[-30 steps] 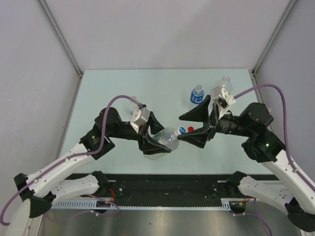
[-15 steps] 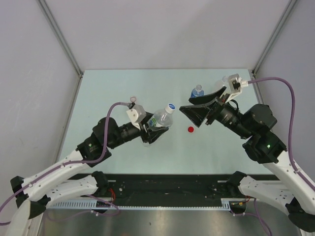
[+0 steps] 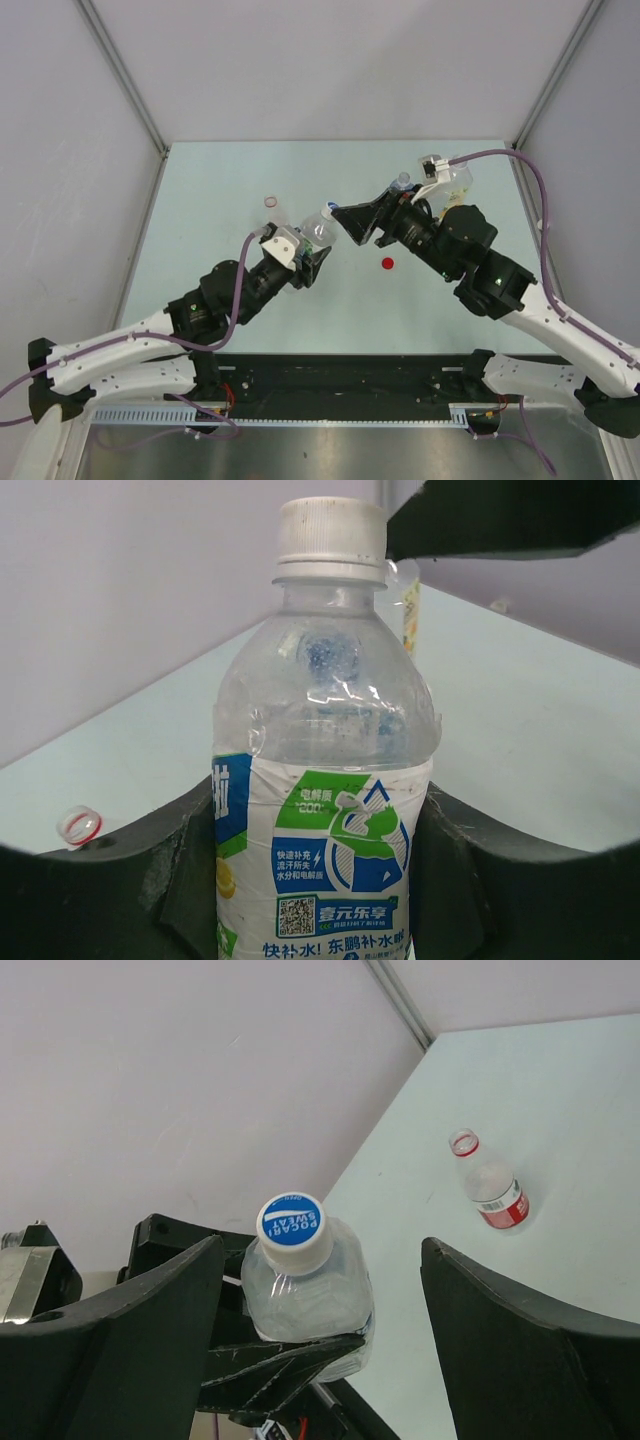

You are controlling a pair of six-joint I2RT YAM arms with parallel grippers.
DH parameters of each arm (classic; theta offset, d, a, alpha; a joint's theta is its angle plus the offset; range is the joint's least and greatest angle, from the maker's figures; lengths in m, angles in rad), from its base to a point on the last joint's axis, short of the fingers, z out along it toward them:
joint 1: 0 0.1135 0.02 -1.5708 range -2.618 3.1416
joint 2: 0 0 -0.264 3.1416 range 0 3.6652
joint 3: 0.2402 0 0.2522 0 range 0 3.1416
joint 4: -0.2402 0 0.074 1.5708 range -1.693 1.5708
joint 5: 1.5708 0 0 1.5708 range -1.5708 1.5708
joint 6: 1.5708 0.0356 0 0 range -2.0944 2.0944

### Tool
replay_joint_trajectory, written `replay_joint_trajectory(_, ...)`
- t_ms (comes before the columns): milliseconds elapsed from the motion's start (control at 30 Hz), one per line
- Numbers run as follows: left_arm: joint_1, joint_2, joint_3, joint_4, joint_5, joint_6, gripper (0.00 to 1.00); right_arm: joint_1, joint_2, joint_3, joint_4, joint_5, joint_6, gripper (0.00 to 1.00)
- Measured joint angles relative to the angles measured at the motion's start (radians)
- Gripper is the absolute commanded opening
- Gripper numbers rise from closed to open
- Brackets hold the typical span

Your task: Unscrew the bottle caps

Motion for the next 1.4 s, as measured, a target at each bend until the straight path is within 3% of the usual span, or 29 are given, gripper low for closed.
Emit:
replay_joint_trajectory(267,-0.006,0.012,0.000,0.018,-0.074,0.035,0.00,0.019,0.051,0.000,0.038,0.023,0.003,0.79)
replay_joint_trajectory(700,-0.009,0.013,-0.010,0.018,-0.084,0.043,0.00,0.020,0.102,0.000,0.110,0.017,0.002,0.73)
replay_joint_trajectory(1300,-0.009,0.019,-0.014,0.018,-0.084,0.043,0.00,0.018,0.126,0.000,0.135,-0.017,0.003,0.37)
replay_joint_trajectory(1400,-0.009,0.019,-0.015,0.018,-0.084,0.042,0.00,0.017,0.126,0.000,0.134,-0.019,0.003,0.26)
